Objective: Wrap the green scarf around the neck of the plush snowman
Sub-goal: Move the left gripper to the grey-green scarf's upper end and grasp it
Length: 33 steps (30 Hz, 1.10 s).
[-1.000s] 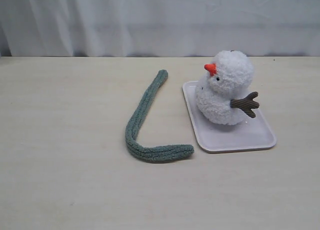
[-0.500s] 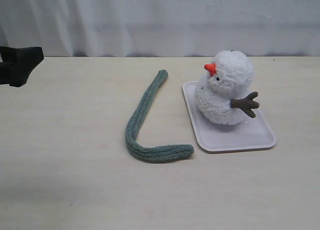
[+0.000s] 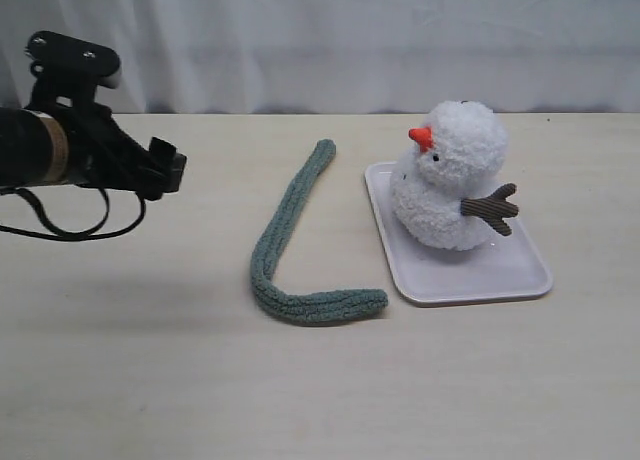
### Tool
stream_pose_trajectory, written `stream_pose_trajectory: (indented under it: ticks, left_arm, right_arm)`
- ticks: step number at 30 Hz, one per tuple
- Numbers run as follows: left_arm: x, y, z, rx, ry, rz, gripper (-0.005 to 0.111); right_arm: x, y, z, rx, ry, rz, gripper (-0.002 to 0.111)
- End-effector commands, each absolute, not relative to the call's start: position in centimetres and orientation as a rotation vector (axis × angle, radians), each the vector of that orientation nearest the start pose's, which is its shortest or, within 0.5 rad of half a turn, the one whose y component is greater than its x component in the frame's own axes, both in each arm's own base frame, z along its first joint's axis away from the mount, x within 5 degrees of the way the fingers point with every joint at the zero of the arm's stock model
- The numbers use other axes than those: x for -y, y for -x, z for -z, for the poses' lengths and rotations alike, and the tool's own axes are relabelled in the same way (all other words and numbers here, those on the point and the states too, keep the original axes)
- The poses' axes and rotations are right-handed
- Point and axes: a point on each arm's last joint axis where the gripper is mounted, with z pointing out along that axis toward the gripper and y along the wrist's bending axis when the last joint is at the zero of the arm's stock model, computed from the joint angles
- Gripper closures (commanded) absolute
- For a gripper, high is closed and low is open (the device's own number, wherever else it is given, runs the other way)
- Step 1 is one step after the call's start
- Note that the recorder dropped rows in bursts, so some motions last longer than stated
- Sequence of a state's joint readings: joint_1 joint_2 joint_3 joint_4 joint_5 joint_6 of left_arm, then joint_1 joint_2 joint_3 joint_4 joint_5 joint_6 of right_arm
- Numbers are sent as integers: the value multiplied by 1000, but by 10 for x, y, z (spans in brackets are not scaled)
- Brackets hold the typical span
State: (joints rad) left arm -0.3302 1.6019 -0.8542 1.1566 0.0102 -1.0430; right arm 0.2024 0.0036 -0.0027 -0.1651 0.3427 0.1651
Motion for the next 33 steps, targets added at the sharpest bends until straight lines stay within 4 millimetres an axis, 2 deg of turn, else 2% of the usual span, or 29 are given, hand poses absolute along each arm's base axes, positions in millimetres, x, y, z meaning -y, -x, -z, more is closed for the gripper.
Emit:
stream_pose_trajectory:
  ticks: [1, 4, 6, 7, 10, 12, 13, 15, 18, 20, 23, 29, 33]
  left_arm:
    - [132, -328, -204, -2188, -408, 306, 26]
    - [135, -341, -198, -2224, -289, 343, 26]
    - [133, -347, -192, -2252, -282, 268, 26]
    - [131, -351, -189, -2276, -277, 175, 26]
    - [114, -359, -186, -2344, -254, -242, 26]
    - [107, -363, -185, -2405, -208, -395, 26]
    - [104, -365, -185, -2456, -191, -419, 26]
    - [104, -368, -184, -2574, -185, -339, 26]
    - [113, -373, -184, -2730, -249, -22, 26]
    - [126, -373, -184, -2745, -330, 218, 26]
    - [152, -369, -174, -2730, -445, 436, 26]
    - [201, -363, -151, -2626, -570, 425, 26]
    - [215, -365, -145, -2550, -569, 411, 26]
  right_arm:
    - [-6, -53, -183, -1817, 136, -93, 104]
    - [-6, -53, -183, -1817, 136, -93, 104]
    - [-6, -53, -183, -1817, 136, -93, 104]
    - [-6, -53, -183, -1817, 136, -93, 104]
    - [-6, -53, -183, -1817, 136, -93, 104]
    - [-6, -53, -183, -1817, 136, -93, 104]
    - [-6, -53, -183, -1817, 136, -93, 104]
    - [-6, -53, -183, -1817, 136, -93, 104]
    - [-6, -53, -183, -1817, 136, -93, 104]
    - [-6, -53, -183, -1817, 136, -93, 104]
    - [-6, -53, -183, -1817, 136, -93, 104]
    - [-6, -53, -183, -1817, 136, -93, 104]
    - [-6, -53, -183, -1817, 136, -93, 104]
